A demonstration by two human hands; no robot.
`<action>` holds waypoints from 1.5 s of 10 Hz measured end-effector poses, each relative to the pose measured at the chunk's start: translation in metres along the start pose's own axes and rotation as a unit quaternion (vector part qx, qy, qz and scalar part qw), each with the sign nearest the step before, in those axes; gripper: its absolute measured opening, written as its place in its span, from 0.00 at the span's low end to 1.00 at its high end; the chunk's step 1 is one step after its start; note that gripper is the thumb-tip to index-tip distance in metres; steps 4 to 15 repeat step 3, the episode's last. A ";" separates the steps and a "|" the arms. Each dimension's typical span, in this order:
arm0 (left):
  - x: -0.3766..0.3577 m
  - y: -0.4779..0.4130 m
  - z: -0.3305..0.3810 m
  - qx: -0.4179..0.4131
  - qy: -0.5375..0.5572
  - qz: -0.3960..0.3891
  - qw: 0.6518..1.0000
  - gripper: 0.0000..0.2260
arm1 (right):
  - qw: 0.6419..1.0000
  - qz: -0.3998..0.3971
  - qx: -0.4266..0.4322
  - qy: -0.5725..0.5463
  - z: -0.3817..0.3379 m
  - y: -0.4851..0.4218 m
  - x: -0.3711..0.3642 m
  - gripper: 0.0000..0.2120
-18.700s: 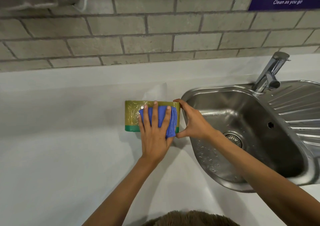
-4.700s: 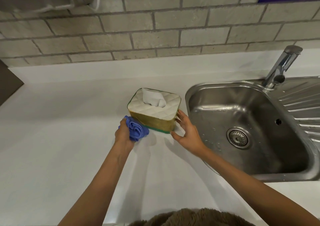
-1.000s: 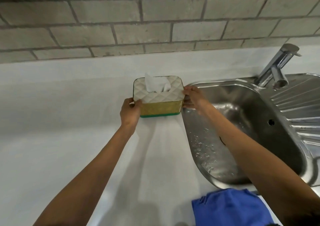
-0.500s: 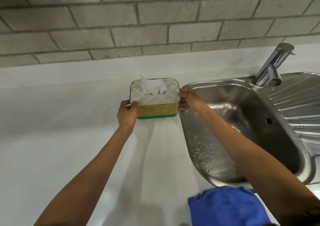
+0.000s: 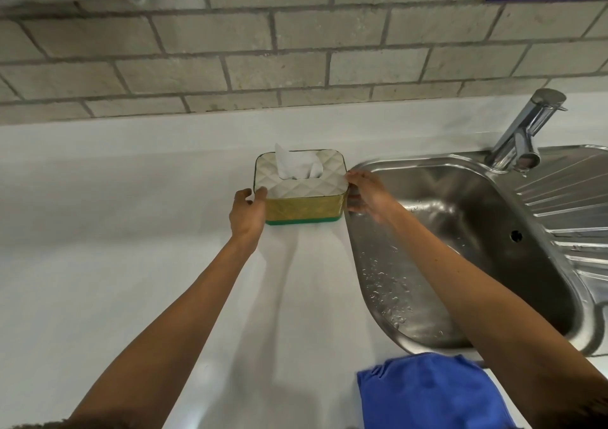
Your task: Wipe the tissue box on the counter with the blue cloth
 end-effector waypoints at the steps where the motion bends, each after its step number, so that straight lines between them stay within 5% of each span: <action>1: 0.005 0.004 0.004 0.005 0.009 0.020 1.000 0.23 | 1.000 0.027 -0.002 0.001 0.000 0.009 0.003 0.08; 3: 0.022 0.016 0.013 -0.089 -0.068 0.031 0.993 0.15 | 0.989 0.099 0.015 0.112 -0.001 0.024 0.019 0.16; 15: 0.022 0.016 0.013 -0.089 -0.068 0.031 0.993 0.15 | 0.989 0.099 0.015 0.112 -0.001 0.024 0.019 0.16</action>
Point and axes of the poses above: each hand's wrist, its own y-axis away from the middle knuckle, its own x-axis out of the back of the hand, z = x × y, the point moved 3 cm from there along -y, towards the middle knuckle, and after that the axes turned 9 degrees about y, right-handed, at the moved point
